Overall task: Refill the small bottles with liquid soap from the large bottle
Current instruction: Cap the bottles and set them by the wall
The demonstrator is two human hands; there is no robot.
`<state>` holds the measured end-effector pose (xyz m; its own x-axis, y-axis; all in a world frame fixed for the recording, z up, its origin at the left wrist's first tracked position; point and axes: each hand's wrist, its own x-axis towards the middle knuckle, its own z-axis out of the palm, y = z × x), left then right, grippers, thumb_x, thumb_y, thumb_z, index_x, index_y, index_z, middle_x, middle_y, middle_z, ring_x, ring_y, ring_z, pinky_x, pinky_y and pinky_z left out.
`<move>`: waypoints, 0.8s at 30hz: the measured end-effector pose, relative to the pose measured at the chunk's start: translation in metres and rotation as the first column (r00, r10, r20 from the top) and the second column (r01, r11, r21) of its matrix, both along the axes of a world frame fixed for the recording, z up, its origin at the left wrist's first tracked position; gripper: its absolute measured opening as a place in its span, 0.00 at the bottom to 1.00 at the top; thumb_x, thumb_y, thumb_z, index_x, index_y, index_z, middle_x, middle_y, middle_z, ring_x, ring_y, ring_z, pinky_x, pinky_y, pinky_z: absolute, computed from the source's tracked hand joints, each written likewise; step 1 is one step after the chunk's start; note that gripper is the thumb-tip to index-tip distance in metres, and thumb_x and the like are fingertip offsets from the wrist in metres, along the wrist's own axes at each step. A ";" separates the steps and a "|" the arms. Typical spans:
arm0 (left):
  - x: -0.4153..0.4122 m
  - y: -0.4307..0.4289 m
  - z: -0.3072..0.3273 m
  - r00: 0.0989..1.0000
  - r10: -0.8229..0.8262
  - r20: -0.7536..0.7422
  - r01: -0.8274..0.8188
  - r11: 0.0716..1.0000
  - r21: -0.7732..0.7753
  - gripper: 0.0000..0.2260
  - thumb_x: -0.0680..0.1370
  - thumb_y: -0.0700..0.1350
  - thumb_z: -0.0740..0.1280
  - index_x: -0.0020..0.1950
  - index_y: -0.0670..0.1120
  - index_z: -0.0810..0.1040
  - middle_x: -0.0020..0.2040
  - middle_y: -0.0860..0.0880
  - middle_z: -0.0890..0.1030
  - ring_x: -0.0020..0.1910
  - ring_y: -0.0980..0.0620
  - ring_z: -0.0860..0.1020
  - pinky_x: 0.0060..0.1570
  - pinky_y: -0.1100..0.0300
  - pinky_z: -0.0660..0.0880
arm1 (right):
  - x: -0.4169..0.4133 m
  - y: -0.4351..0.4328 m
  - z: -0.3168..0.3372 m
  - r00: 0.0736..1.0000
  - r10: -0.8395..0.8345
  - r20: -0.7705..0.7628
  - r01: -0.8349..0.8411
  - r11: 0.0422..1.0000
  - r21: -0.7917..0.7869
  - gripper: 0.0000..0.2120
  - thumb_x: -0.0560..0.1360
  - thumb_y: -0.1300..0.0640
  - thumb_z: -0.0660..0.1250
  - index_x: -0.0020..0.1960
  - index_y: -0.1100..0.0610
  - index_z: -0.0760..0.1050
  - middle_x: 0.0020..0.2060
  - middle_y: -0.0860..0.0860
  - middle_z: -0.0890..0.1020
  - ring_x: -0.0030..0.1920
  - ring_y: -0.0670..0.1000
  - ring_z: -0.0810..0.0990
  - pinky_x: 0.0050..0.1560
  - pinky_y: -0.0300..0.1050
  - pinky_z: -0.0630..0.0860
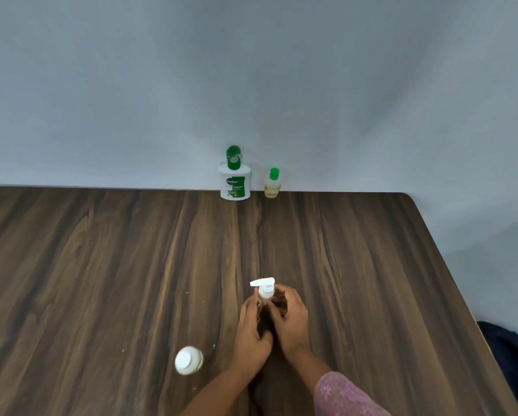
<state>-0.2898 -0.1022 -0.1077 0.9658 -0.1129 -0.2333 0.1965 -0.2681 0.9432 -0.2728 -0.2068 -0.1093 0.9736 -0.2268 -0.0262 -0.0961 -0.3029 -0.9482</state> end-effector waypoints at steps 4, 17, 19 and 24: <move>0.049 -0.030 0.001 0.997 -0.057 0.053 0.058 0.998 -0.021 0.35 0.64 0.35 0.59 0.68 0.58 0.60 0.67 0.48 0.68 0.68 0.57 0.68 0.70 0.59 0.64 | 0.044 -0.028 -0.001 0.995 -0.079 0.056 0.080 0.997 -0.014 0.16 0.72 0.65 0.70 0.55 0.51 0.74 0.50 0.48 0.81 0.50 0.43 0.80 0.50 0.36 0.77; 0.189 -0.106 -0.011 0.986 -0.103 0.128 0.099 0.994 0.038 0.36 0.69 0.25 0.58 0.75 0.45 0.57 0.72 0.45 0.63 0.70 0.51 0.66 0.70 0.61 0.62 | 0.182 -0.093 -0.024 0.964 -0.239 0.117 0.245 0.969 -0.041 0.16 0.72 0.69 0.69 0.57 0.57 0.74 0.51 0.51 0.80 0.50 0.45 0.79 0.50 0.33 0.76; 0.206 -0.115 -0.012 0.983 -0.110 0.147 0.101 0.992 0.070 0.35 0.70 0.25 0.58 0.76 0.44 0.56 0.72 0.44 0.62 0.69 0.52 0.66 0.69 0.65 0.61 | 0.200 -0.100 -0.025 0.958 -0.253 0.135 0.260 0.965 -0.035 0.16 0.72 0.69 0.69 0.58 0.58 0.74 0.51 0.52 0.80 0.49 0.46 0.79 0.50 0.32 0.75; 0.234 -0.130 -0.016 0.976 -0.138 0.167 0.119 0.986 0.117 0.37 0.72 0.26 0.58 0.77 0.46 0.51 0.69 0.46 0.60 0.63 0.52 0.70 0.60 0.74 0.64 | 0.234 -0.115 -0.029 0.958 -0.253 0.132 0.257 0.966 -0.016 0.15 0.73 0.67 0.69 0.58 0.58 0.74 0.52 0.52 0.80 0.50 0.47 0.79 0.50 0.31 0.74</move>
<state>-0.0556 -0.2320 -0.1242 0.9716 -0.2226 -0.0807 -0.0103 -0.3801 0.9249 -0.0388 -0.3215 -0.1387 0.8779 -0.4669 0.1066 -0.0525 -0.3150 -0.9476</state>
